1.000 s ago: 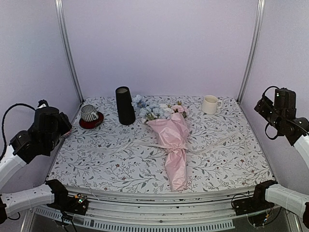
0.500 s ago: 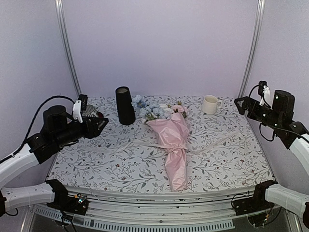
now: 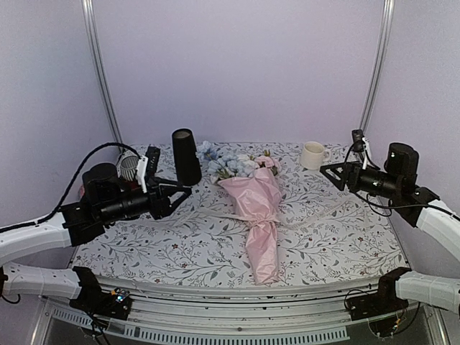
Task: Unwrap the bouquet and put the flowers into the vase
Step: Untie the half-tied ribbon from the folded wrapping paper.
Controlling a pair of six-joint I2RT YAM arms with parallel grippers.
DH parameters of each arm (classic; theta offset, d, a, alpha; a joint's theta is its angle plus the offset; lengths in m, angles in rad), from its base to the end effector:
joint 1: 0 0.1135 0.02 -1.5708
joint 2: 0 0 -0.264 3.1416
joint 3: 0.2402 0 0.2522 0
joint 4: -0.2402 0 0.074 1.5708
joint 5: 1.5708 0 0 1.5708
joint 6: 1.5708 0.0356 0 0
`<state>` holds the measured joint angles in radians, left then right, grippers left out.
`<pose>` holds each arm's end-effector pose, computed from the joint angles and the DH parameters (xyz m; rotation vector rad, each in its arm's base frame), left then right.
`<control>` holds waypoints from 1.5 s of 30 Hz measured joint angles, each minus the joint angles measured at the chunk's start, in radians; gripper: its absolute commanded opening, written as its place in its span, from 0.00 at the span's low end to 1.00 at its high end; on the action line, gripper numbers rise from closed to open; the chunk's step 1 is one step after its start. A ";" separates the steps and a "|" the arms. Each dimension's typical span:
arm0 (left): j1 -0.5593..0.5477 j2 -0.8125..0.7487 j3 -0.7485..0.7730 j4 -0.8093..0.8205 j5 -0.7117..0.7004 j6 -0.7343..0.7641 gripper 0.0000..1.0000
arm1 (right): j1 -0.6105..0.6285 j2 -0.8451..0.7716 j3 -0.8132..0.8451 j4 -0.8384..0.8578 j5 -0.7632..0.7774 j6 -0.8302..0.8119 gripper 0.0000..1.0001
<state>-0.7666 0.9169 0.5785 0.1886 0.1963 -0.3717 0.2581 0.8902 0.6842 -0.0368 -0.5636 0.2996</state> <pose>0.1523 -0.1563 0.2821 0.5080 1.7535 -0.9944 0.1953 0.0712 0.3023 -0.3750 1.8306 0.8998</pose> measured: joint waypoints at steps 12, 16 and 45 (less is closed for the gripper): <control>-0.117 0.336 0.000 0.106 -0.051 0.040 0.45 | 0.280 0.263 0.002 0.058 0.153 -0.084 0.81; -0.125 0.387 0.000 0.122 -0.051 0.040 0.44 | 0.280 0.267 -0.029 0.132 0.224 -0.078 0.91; -0.174 0.631 0.102 0.195 -0.029 0.094 0.33 | 0.371 0.574 0.005 0.242 0.027 -0.309 0.41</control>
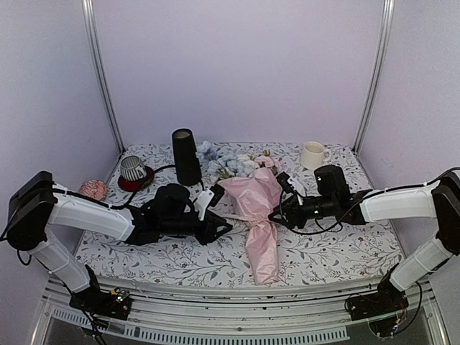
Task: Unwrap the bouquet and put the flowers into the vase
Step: Untie the half-tied ribbon from the folded wrapping paper.
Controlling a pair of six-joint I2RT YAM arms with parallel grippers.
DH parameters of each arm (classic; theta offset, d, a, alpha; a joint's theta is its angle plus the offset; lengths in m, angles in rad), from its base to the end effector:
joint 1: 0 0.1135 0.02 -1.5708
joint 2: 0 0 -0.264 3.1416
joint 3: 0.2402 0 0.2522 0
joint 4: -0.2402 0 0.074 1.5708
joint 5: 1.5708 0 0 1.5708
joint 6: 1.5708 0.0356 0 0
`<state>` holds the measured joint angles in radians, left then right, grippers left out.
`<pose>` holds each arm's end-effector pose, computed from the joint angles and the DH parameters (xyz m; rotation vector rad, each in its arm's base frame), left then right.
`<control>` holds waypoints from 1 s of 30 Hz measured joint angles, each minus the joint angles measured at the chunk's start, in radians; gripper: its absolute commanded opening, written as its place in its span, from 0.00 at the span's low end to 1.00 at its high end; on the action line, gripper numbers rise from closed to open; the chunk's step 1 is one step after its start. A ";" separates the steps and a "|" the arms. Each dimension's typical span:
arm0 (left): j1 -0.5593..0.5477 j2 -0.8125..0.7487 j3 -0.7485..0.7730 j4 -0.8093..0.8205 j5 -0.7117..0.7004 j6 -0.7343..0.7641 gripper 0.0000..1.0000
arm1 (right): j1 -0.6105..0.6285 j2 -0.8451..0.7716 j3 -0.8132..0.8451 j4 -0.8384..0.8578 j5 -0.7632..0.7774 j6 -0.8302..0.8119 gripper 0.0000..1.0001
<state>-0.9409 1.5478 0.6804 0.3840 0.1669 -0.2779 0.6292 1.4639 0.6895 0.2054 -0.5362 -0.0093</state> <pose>0.1806 -0.2578 0.1787 0.8122 2.0215 -0.9020 0.2294 0.1895 0.1912 -0.9909 1.9579 0.9300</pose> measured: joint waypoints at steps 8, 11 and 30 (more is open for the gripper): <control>-0.003 0.035 0.012 0.000 -0.003 -0.005 0.30 | 0.035 0.119 0.112 -0.081 0.079 -0.032 0.38; -0.006 0.050 0.017 0.000 -0.005 -0.008 0.30 | 0.046 0.160 0.176 -0.132 0.120 -0.050 0.38; -0.017 0.057 0.049 -0.019 -0.023 -0.003 0.27 | 0.084 0.290 0.290 -0.293 0.163 -0.117 0.11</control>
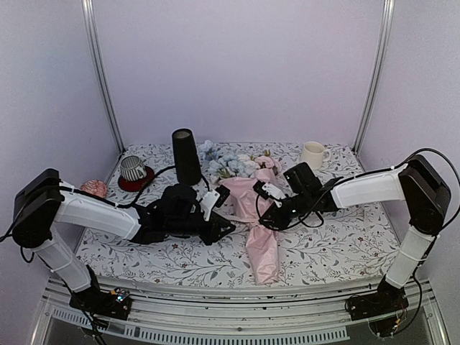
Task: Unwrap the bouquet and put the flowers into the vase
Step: Untie the half-tied ribbon from the folded wrapping paper.
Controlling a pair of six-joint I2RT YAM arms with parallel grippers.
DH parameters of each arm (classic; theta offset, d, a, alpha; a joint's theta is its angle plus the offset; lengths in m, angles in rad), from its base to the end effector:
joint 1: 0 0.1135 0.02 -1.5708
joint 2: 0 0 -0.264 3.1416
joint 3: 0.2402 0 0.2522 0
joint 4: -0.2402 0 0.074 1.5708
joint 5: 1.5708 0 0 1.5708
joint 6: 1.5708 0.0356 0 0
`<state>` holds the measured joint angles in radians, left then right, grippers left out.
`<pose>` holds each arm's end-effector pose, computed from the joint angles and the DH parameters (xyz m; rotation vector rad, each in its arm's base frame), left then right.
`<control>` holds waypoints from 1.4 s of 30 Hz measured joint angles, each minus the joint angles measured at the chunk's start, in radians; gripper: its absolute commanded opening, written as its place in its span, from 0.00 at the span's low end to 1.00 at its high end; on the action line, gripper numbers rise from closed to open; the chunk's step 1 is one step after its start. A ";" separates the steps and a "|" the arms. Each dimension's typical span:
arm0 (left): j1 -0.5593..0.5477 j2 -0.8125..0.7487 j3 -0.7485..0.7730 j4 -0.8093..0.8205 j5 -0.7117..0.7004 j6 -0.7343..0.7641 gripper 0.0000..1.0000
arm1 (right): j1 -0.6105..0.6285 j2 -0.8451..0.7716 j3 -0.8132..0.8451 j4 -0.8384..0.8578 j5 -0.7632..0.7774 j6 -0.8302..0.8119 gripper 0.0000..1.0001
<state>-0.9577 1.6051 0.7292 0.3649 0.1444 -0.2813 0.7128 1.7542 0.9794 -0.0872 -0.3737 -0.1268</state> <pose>0.1841 -0.2706 0.1742 0.8192 2.0477 -0.8792 0.2600 0.2419 0.1632 -1.1672 2.1902 0.7127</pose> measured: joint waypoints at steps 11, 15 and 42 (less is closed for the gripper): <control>-0.005 0.000 0.005 -0.035 -0.010 0.002 0.27 | 0.000 -0.123 0.000 -0.014 -0.062 0.018 0.12; -0.008 0.000 0.015 -0.043 -0.018 0.005 0.27 | 0.000 -0.164 0.000 0.002 -0.089 0.033 0.09; -0.027 0.024 0.043 -0.059 -0.047 0.020 0.29 | 0.000 -0.042 -0.013 -0.012 -0.017 0.041 0.14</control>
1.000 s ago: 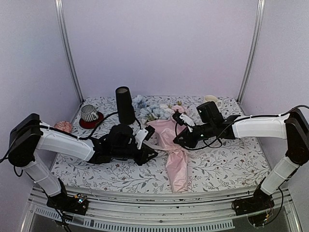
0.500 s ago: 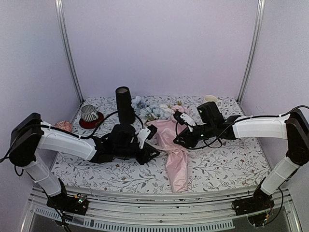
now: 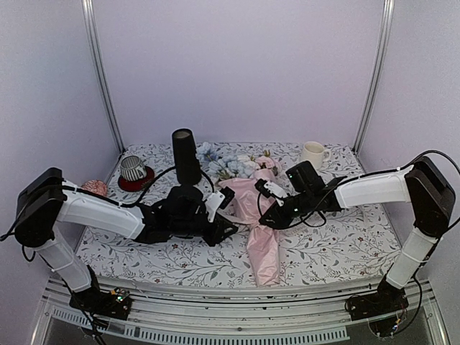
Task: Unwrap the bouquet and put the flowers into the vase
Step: Untie the half-tied ribbon from the folded wrapping paper.
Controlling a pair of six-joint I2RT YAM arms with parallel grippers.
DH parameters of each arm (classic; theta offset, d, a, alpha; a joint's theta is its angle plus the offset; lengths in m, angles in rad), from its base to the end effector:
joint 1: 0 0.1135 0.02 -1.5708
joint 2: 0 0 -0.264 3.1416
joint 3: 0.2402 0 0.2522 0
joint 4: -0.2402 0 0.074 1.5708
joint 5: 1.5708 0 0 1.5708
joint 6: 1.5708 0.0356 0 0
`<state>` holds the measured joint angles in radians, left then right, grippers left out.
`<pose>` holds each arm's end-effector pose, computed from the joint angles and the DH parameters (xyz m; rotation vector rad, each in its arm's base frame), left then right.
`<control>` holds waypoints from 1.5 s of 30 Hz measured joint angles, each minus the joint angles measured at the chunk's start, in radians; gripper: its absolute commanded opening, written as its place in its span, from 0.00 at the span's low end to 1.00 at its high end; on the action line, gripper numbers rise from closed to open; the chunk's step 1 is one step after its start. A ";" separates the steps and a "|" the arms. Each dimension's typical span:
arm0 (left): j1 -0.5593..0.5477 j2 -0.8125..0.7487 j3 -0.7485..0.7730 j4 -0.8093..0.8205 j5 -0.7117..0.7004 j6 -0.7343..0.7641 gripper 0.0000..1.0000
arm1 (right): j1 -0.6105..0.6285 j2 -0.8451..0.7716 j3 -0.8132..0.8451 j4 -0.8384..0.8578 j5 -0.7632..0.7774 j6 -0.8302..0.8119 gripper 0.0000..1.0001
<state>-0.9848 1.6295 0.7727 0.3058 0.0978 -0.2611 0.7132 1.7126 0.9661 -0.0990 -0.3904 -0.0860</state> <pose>0.1821 -0.2806 0.1739 0.8486 2.0691 -0.8182 0.2549 0.2384 0.1725 -1.1295 2.1992 0.7522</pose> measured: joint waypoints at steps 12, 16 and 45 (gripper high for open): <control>-0.004 0.010 0.006 -0.013 -0.006 0.004 0.29 | 0.000 -0.151 -0.069 0.047 0.013 0.026 0.04; -0.007 0.011 0.011 -0.012 -0.006 0.004 0.29 | 0.000 -0.169 -0.069 0.062 0.000 0.036 0.04; -0.041 0.193 0.114 0.092 -0.033 0.041 0.25 | 0.006 -0.143 -0.183 0.303 -0.148 0.235 0.04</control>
<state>-1.0260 1.8221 0.8867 0.3977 0.0650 -0.2203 0.7193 1.5692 0.7826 0.2039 -0.5381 0.1486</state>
